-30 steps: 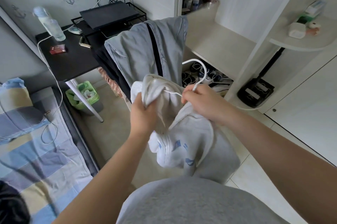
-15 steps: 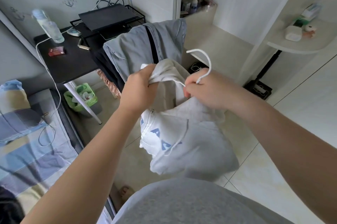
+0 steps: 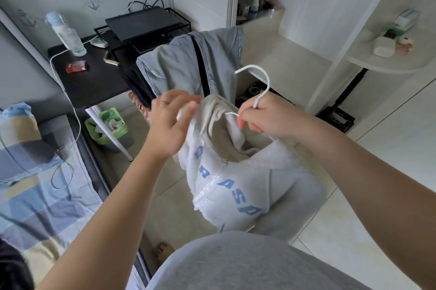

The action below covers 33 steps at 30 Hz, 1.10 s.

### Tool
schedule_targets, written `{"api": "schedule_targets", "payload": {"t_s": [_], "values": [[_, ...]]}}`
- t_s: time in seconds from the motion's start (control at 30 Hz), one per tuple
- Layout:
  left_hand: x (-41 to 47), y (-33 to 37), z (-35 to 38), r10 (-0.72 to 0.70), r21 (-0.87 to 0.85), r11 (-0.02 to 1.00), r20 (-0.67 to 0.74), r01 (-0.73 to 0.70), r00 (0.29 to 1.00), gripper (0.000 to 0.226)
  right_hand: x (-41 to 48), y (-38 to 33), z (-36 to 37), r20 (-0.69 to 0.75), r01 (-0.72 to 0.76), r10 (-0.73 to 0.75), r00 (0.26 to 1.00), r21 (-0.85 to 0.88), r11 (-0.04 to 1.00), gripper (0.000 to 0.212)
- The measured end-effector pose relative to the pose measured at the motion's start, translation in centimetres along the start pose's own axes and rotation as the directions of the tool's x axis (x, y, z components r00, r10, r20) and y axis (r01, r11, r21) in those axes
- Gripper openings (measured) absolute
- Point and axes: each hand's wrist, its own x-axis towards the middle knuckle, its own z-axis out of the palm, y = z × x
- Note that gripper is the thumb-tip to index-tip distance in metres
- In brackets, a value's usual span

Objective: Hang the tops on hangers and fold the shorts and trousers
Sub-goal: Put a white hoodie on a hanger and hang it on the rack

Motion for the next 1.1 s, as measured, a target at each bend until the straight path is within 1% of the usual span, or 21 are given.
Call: {"api": "schedule_targets", "payload": {"t_s": [0.03,0.07,0.13,0.17,0.23,0.27,0.3,0.4,0.5,0.6,0.67,0.73,0.8,0.87,0.9,0.93,0.97,1.0,1.03,1.07,1.1], "values": [[-0.2,-0.8,-0.3,-0.052,0.076,0.996,-0.025,0.054,0.998,0.051,0.0,0.1,-0.2,-0.004,0.022,-0.022,1.000,0.022,1.000,0.026],[-0.3,-1.5,-0.5,-0.122,0.116,0.986,-0.007,0.122,0.993,0.053,0.0,0.3,-0.4,-0.011,0.039,-0.039,0.999,0.046,0.998,0.025],[-0.6,-3.2,-0.9,-0.266,0.060,0.964,0.144,0.260,0.953,0.060,-0.1,0.9,-0.9,-0.047,0.061,-0.056,0.997,0.113,0.992,0.025],[-0.8,-3.8,-1.0,-0.321,0.030,0.946,0.232,0.323,0.918,0.057,-0.2,1.2,-1.3,-0.067,0.066,-0.057,0.996,0.141,0.988,0.026],[-1.7,-4.6,-0.5,-0.361,-0.009,0.922,0.336,0.386,0.870,0.032,-0.5,1.8,-2.1,-0.071,0.072,-0.064,0.995,0.129,0.989,0.028],[-2.1,-4.7,-0.2,-0.352,-0.026,0.923,0.342,0.383,0.871,0.022,-0.6,2.1,-2.4,-0.057,0.078,-0.073,0.996,0.092,0.993,0.030],[-2.4,-4.9,0.1,-0.329,-0.031,0.933,0.331,0.358,0.884,0.022,-0.8,2.3,-2.7,-0.040,0.083,-0.081,0.996,0.055,0.995,0.032],[-2.9,-4.9,0.3,-0.255,-0.005,0.964,0.291,0.268,0.922,0.041,-1.2,2.8,-3.2,-0.002,0.084,-0.084,0.996,0.000,0.996,0.034],[-2.6,-5.0,-1.0,-0.217,-0.027,0.972,0.280,0.234,0.935,0.054,-1.5,3.9,-3.6,0.066,0.029,-0.028,0.997,-0.017,0.999,0.035],[-1.9,-4.8,-2.7,-0.163,-0.095,0.977,0.238,0.190,0.957,0.053,-1.6,4.9,-2.7,0.152,-0.009,0.023,0.988,-0.093,0.996,0.036],[-1.6,-3.8,-3.1,-0.125,-0.154,0.974,0.247,0.166,0.961,0.050,-1.4,5.4,-1.5,0.100,-0.013,0.026,0.995,-0.134,0.991,0.036],[-1.8,-3.0,-3.2,-0.083,-0.258,0.952,0.296,0.163,0.952,0.045,-1.3,5.4,-0.6,-0.007,-0.026,0.026,1.000,-0.060,0.998,0.036],[-2.1,-3.3,-3.6,-0.080,-0.320,0.924,0.374,0.210,0.924,0.041,-1.5,5.4,0.0,-0.077,0.012,-0.008,0.997,0.059,0.998,0.036],[-2.5,-3.8,-4.4,-0.129,-0.233,0.941,0.423,0.245,0.897,0.045,-2.0,5.3,0.4,-0.105,0.096,-0.082,0.991,0.133,0.987,0.033],[-2.8,-4.0,-4.8,-0.165,-0.163,0.956,0.384,0.242,0.909,0.049,-2.2,5.1,0.6,-0.112,0.145,-0.128,0.985,0.154,0.977,0.031],[-3.0,-4.3,-4.9,-0.185,-0.100,0.970,0.285,0.221,0.940,0.050,-2.4,4.9,0.7,-0.116,0.177,-0.159,0.980,0.169,0.969,0.031],[-3.3,-4.3,-4.9,-0.179,-0.062,0.979,0.169,0.192,0.969,0.045,-2.5,4.6,0.9,-0.109,0.191,-0.174,0.979,0.180,0.965,0.031],[-3.5,-4.0,-4.9,-0.152,-0.069,0.985,0.101,0.159,0.983,0.039,-2.6,4.5,1.1,-0.095,0.198,-0.184,0.978,0.178,0.964,0.032],[-3.6,-3.6,-5.0,-0.135,-0.104,0.984,0.112,0.146,0.985,0.033,-2.5,4.4,1.3,-0.083,0.208,-0.197,0.977,0.166,0.964,0.032],[-3.6,-3.3,-5.1,-0.133,-0.138,0.977,0.196,0.162,0.971,0.032,-2.5,4.2,1.6,-0.076,0.222,-0.213,0.974,0.153,0.963,0.032],[-3.5,-2.9,-5.1,-0.134,-0.137,0.973,0.310,0.184,0.941,0.039,-2.5,4.1,1.8,-0.076,0.236,-0.227,0.971,0.144,0.961,0.032]]}}
